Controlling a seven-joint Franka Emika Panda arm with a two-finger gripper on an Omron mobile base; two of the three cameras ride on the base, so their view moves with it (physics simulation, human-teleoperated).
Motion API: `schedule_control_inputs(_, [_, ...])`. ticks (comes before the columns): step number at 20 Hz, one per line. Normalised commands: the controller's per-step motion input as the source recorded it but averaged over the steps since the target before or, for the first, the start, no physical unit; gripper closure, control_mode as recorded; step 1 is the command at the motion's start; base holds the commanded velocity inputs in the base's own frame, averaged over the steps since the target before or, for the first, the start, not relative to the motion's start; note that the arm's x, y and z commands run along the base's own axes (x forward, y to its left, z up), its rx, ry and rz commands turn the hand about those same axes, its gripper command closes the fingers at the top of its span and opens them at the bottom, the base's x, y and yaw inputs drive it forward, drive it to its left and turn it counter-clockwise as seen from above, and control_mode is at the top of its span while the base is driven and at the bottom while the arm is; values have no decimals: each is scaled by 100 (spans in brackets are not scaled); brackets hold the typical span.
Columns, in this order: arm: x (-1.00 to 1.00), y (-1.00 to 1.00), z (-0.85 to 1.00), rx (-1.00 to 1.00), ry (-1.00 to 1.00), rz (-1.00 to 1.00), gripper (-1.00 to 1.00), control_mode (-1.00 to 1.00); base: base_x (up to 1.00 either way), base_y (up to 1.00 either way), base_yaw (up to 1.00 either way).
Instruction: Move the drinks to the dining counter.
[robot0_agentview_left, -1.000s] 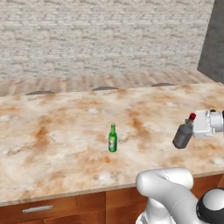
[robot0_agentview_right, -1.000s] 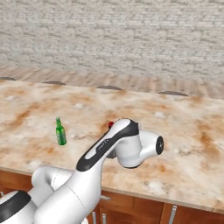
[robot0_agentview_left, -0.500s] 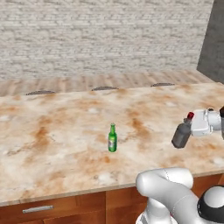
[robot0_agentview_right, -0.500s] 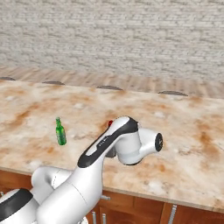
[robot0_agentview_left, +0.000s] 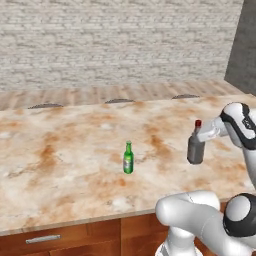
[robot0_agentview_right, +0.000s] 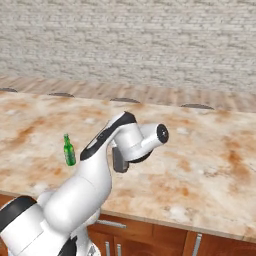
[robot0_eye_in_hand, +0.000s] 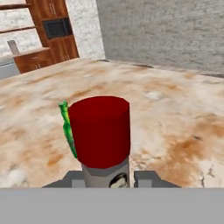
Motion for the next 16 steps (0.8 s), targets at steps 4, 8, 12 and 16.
schedule_control_inputs(4, [60, 5, -2, 0, 0, 0, 100, -100, 0, 0, 0])
schedule_control_inputs(8, [40, 14, -13, 0, 0, 0, 100, -100, 0, 0, 0])
schedule_control_inputs(12, [12, 10, -32, 0, -3, 2, 100, -100, 0, 0, 0])
schedule_control_inputs(16, [20, 15, -52, 5, -7, 7, 100, -100, 0, 0, 0])
